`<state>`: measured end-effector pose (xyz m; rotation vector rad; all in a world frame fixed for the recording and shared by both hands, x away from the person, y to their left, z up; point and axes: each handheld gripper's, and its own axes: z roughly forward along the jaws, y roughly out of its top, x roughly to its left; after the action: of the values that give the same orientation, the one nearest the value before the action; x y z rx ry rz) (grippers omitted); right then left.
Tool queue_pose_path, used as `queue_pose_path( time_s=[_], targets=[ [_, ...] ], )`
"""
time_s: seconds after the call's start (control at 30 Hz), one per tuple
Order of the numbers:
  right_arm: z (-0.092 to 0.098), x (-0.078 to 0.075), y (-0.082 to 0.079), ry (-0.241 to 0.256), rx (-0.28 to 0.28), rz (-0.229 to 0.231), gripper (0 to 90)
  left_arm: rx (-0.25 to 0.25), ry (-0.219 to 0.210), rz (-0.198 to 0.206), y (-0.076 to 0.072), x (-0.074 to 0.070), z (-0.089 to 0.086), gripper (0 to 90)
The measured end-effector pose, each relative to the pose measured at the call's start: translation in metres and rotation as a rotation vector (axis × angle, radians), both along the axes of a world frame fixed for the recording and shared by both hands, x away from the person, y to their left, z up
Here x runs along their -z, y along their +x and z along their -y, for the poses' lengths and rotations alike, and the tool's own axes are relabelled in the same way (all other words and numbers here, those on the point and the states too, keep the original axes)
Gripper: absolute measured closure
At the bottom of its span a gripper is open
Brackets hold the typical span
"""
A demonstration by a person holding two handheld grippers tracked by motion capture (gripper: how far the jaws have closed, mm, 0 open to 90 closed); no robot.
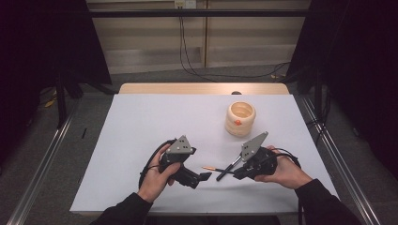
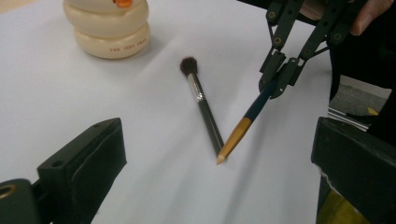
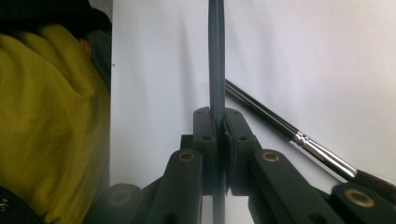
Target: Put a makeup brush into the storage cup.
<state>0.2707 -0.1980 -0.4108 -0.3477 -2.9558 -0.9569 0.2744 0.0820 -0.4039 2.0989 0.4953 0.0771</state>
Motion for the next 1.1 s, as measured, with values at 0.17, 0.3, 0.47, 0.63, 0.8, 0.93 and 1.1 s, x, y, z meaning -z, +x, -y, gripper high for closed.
queue_pose_path(
  time_s=[0.17,0.3,0.47,0.63,0.8,0.93,1.1],
  targets=[
    [0.005,0.001,0.0,0.065,0.043,-0.005,84.8,-0.045,-0.011,0.045,-0.002,0.0,-0.002,3.9],
    [0.009,0.004,0.001,0.131,0.067,0.0,84.9,-0.056,-0.034,0.068,-0.002,-0.001,-0.004,3.0],
    [0.012,0.003,0.001,0.207,0.088,0.002,84.9,-0.072,-0.073,0.071,-0.002,-0.002,-0.006,2.8],
    [0.015,0.003,0.001,0.278,0.129,0.015,84.8,-0.075,-0.111,0.077,-0.002,-0.003,-0.007,2.9],
    [0.017,0.001,0.002,0.341,0.154,0.036,84.8,-0.076,-0.112,0.082,-0.002,-0.003,-0.007,3.0],
    [0.02,0.0,0.002,0.392,0.161,0.032,84.8,-0.075,-0.11,0.092,-0.003,-0.004,-0.007,3.4],
    [0.021,0.004,0.002,0.447,0.18,0.017,84.8,-0.065,-0.129,0.091,-0.004,-0.004,-0.006,3.3]
  ],
)
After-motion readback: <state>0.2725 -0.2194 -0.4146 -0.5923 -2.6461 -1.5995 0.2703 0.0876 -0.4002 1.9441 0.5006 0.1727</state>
